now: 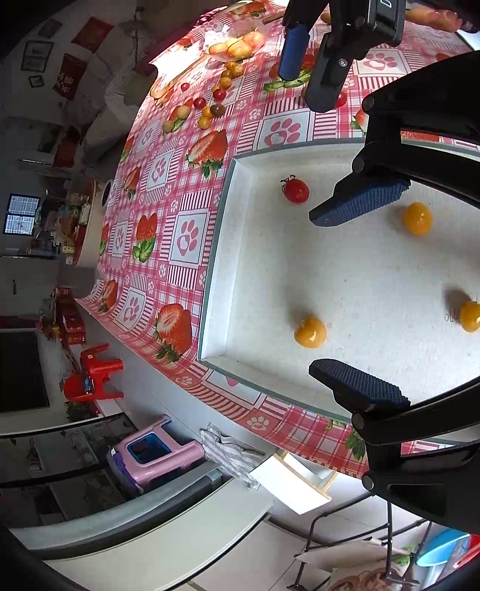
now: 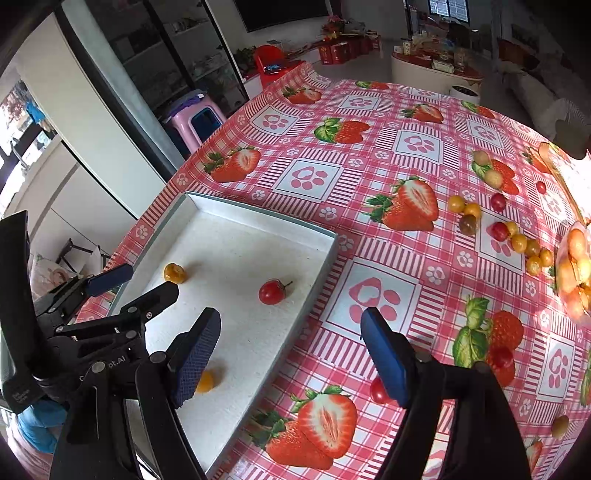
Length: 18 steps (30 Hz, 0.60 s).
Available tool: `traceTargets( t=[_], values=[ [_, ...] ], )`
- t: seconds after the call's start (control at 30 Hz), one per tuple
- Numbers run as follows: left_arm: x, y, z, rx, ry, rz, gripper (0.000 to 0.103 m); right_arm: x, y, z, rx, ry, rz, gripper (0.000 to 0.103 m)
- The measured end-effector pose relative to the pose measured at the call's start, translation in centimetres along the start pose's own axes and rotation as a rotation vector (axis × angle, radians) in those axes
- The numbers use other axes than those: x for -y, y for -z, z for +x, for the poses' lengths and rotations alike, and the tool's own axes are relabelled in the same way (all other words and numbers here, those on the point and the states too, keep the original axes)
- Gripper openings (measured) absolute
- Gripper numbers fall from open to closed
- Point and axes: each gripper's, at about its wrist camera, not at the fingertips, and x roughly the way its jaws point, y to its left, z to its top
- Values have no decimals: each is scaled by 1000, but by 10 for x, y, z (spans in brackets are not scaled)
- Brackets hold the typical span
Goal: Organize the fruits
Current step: 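Carry both tomatoes over the white tray and open both tools, then move both open tools back over the table toward the brown round fruits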
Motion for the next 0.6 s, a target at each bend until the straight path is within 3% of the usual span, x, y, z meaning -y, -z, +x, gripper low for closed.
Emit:
traceTargets(
  t=[0.3, 0.6],
  values=[
    [103, 16, -27, 21, 110, 194, 75, 84, 72, -41, 4, 105, 151, 81],
    [195, 50, -4, -40, 140, 335, 75, 173, 140, -85, 38, 254, 320, 81]
  ],
)
